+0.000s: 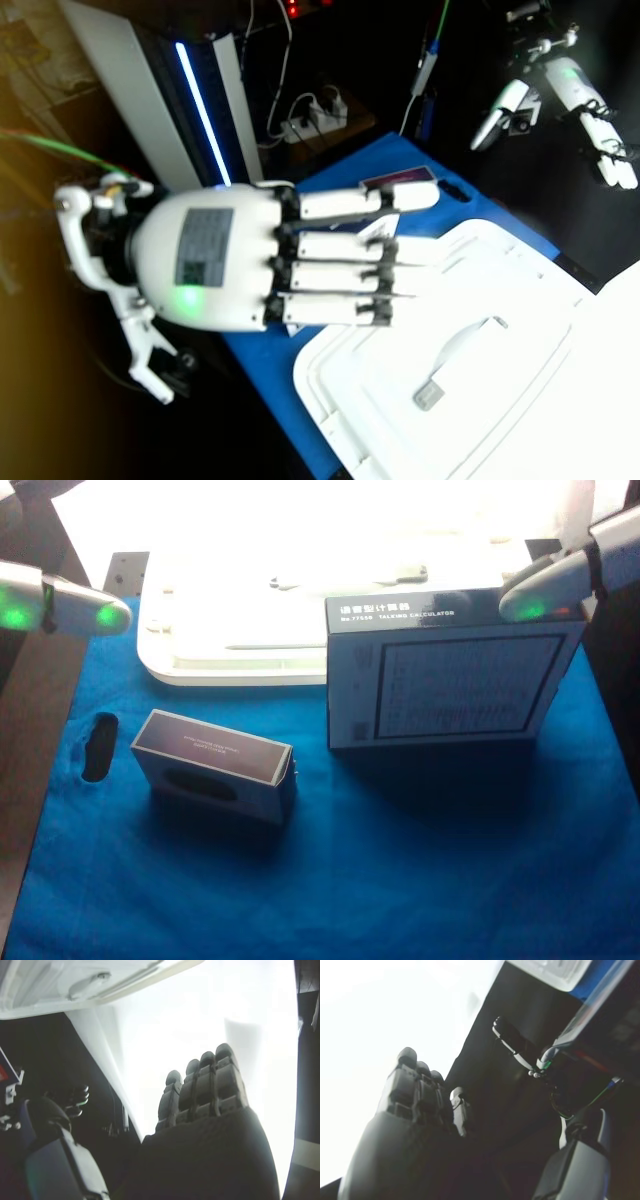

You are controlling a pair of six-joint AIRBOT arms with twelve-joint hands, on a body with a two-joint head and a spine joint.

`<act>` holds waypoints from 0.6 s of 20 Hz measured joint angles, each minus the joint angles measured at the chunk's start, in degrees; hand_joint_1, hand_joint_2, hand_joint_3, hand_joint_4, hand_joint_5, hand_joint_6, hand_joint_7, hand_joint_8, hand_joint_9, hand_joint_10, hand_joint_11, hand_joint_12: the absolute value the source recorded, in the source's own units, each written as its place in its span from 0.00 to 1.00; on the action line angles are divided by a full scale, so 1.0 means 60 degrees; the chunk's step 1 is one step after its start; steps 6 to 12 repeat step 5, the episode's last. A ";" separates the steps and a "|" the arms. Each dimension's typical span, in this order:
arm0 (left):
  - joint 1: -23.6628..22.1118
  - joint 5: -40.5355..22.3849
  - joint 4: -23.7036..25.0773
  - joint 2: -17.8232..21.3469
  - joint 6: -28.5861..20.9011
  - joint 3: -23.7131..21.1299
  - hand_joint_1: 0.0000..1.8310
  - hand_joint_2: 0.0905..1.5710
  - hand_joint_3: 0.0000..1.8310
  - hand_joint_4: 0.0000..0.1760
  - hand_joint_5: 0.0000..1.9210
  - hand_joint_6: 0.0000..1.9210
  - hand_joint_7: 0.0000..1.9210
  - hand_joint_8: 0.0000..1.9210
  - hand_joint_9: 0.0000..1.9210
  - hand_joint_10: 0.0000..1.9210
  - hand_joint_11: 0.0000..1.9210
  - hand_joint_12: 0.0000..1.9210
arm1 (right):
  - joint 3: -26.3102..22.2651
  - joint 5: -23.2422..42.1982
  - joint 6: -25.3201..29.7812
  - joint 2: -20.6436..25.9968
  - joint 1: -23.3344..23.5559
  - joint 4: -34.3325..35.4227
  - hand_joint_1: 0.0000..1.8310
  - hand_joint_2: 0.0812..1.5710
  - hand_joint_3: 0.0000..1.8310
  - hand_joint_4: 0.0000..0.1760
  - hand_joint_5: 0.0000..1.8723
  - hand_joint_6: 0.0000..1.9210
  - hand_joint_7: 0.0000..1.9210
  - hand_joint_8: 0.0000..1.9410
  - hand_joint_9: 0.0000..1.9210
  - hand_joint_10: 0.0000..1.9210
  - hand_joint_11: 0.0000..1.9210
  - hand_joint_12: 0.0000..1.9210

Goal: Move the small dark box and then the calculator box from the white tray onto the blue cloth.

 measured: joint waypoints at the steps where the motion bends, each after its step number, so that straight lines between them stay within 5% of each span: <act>1: 0.0000 -0.0382 -0.0062 0.0142 0.0076 -0.0157 0.25 0.43 0.00 1.00 0.00 0.00 0.00 0.00 0.00 0.00 0.00 0.00 | 0.0000 0.0015 -0.0189 0.0051 0.0280 0.0025 0.40 0.34 0.00 0.88 0.00 0.00 0.00 0.00 0.00 0.00 0.00 0.13; 2: -0.0004 -0.0758 -0.0168 0.0291 0.0164 -0.0288 0.25 0.45 0.00 1.00 0.00 0.00 0.00 0.00 0.00 0.00 0.00 0.00 | 0.0000 0.0084 -0.0302 0.0113 0.0499 0.0157 0.37 0.30 0.00 0.98 0.00 0.00 0.00 0.00 0.00 0.00 0.00 0.03; 4: -0.0222 -0.1530 -0.0561 0.0616 0.0543 -0.0543 0.26 0.45 0.00 1.00 0.00 0.00 0.00 0.00 0.00 0.00 0.00 0.00 | 0.0000 0.0401 -0.0423 0.0321 0.0805 0.0302 0.39 0.34 0.01 1.00 0.00 0.00 0.00 0.00 0.00 0.00 0.00 0.00; 12: -0.0379 -0.1752 -0.0652 0.0667 0.0670 -0.0627 0.27 0.48 0.01 1.00 0.00 0.00 0.00 0.00 0.00 0.00 0.00 0.00 | -0.0022 0.0619 -0.0448 0.0382 0.0805 0.0452 0.38 0.36 0.02 1.00 0.00 0.00 0.00 0.00 0.00 0.00 0.00 0.00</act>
